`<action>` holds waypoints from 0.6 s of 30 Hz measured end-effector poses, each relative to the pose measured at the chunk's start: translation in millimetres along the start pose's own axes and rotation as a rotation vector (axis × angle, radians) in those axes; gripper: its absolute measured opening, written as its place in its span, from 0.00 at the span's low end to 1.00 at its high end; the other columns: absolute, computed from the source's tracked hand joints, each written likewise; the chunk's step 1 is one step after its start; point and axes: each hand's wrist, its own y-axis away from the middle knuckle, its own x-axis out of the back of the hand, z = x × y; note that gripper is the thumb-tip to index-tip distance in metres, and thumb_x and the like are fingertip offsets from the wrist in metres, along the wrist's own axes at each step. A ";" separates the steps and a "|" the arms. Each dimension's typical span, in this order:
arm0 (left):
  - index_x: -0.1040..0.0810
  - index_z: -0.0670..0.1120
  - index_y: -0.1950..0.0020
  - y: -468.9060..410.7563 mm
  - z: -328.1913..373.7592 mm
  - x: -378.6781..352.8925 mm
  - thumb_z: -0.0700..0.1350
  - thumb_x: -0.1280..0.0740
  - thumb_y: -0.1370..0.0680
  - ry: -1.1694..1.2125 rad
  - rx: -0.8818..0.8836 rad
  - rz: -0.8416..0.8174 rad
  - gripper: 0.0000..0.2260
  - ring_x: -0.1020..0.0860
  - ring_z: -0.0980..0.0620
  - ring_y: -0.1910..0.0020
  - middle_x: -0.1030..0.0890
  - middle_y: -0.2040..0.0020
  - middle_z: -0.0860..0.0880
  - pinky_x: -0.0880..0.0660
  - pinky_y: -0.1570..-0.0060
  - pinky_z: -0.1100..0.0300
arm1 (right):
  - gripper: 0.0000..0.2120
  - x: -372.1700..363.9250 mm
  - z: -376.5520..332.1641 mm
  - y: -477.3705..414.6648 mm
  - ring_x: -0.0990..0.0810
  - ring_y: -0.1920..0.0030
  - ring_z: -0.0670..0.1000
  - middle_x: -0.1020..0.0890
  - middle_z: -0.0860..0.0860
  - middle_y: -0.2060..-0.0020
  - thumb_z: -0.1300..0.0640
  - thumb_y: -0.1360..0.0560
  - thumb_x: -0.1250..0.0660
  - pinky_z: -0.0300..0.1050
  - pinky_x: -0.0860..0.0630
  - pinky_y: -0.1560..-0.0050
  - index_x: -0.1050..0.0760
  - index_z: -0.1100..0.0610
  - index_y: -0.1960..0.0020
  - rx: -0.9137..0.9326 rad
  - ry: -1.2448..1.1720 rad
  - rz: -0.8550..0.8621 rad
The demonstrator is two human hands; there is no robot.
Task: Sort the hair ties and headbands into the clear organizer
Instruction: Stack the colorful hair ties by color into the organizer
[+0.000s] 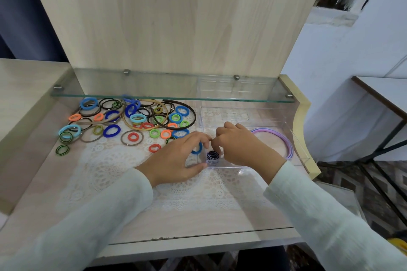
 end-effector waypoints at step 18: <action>0.34 0.56 0.29 17.4 -2.5 -3.0 0.52 0.37 0.24 -0.188 0.088 0.109 0.23 0.40 0.62 0.26 0.35 0.26 0.60 0.46 0.27 0.60 | 0.14 -0.4 -0.4 2.6 0.30 0.44 0.53 0.24 0.49 0.47 0.61 0.25 0.41 0.45 0.36 0.46 0.22 0.49 0.46 -0.121 -0.170 0.051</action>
